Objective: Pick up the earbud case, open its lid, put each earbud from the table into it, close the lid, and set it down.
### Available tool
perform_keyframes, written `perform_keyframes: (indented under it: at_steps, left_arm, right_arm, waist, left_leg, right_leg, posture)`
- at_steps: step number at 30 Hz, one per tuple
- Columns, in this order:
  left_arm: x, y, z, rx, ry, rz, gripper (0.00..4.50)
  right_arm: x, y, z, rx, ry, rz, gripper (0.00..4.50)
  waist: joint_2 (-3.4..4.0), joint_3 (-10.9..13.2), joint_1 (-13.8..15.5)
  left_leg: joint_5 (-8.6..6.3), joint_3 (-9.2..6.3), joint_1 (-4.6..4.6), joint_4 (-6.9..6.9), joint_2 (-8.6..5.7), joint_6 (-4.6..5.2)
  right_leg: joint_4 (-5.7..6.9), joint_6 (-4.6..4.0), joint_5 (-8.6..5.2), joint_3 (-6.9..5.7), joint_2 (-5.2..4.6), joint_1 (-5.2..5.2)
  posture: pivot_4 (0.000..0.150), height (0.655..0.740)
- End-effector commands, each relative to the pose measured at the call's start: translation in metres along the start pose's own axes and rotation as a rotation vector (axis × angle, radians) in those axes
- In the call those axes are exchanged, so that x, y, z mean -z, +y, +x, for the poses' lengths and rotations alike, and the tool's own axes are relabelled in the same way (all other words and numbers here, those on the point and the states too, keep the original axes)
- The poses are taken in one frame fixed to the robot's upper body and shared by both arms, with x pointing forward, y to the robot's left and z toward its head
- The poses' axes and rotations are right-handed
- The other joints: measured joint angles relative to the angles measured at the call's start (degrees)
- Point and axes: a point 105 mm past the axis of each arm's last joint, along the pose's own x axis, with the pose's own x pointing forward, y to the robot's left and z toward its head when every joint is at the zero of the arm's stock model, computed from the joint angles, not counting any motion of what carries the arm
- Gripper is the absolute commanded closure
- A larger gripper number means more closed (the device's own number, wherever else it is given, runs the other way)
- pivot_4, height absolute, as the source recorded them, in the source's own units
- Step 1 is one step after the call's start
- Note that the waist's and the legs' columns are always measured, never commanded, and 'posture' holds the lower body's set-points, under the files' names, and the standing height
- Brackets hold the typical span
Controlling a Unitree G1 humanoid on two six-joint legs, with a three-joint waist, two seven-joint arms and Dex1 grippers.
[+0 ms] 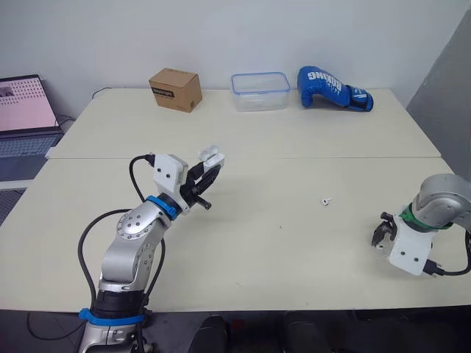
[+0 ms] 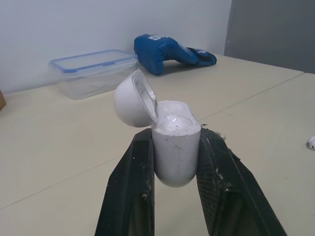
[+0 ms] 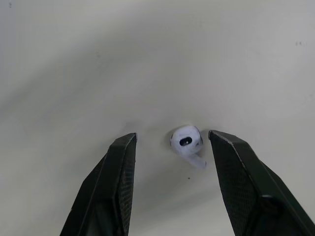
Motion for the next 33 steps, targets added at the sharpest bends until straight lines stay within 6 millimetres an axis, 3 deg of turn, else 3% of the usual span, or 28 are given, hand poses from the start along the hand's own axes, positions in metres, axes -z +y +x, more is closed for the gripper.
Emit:
perform_keyframes:
  at_steps: [1, 22, 28, 33]
  left_arm:
    - [-0.018, -0.002, 0.0, 0.011, -0.055, 0.037, 3.74]
    - [-0.018, -0.004, 0.001, 0.016, -0.048, 0.032, 3.74]
    - [-0.018, -0.002, 0.001, 0.013, -0.047, 0.035, 3.74]
    - [-0.018, -0.002, 0.002, 0.012, -0.049, 0.036, 3.74]
  right_arm:
    - [0.002, -0.001, -0.005, 0.008, 0.016, -0.02, 2.07]
    - [0.004, -0.01, -0.005, 0.026, 0.035, -0.107, 2.07]
    - [0.002, -0.002, -0.004, 0.013, 0.017, -0.105, 3.98]
    - [0.008, -0.001, -0.003, 0.018, 0.029, -0.09, 3.98]
  waist:
    - [0.0, 0.0, -0.01]
    - [0.0, 0.0, -0.45]
    - [0.0, 0.0, -0.5]
    - [0.0, 0.0, -0.62]
  left_leg:
    - [0.0, 0.01, 0.0, 0.0, 0.0, 0.0]
    - [0.0, 0.02, 0.01, 0.0, 0.0, 0.01]
    - [0.0, 0.03, 0.01, 0.0, 0.0, 0.01]
    - [0.0, 0.03, 0.01, 0.0, 0.0, 0.01]
  right_leg:
    - [0.0, 0.0, 0.0, 0.0, 0.0, 0.0]
    - [0.0, 0.01, 0.0, 0.03, 0.0, 0.0]
    - [0.0, 0.01, 0.0, 0.04, 0.0, 0.0]
    - [0.01, 0.01, 0.0, 0.04, 0.0, 0.0]
  posture:
    - [0.15, 0.74]
    - [0.15, 0.74]
    - [0.15, 0.74]
    - [0.15, 0.74]
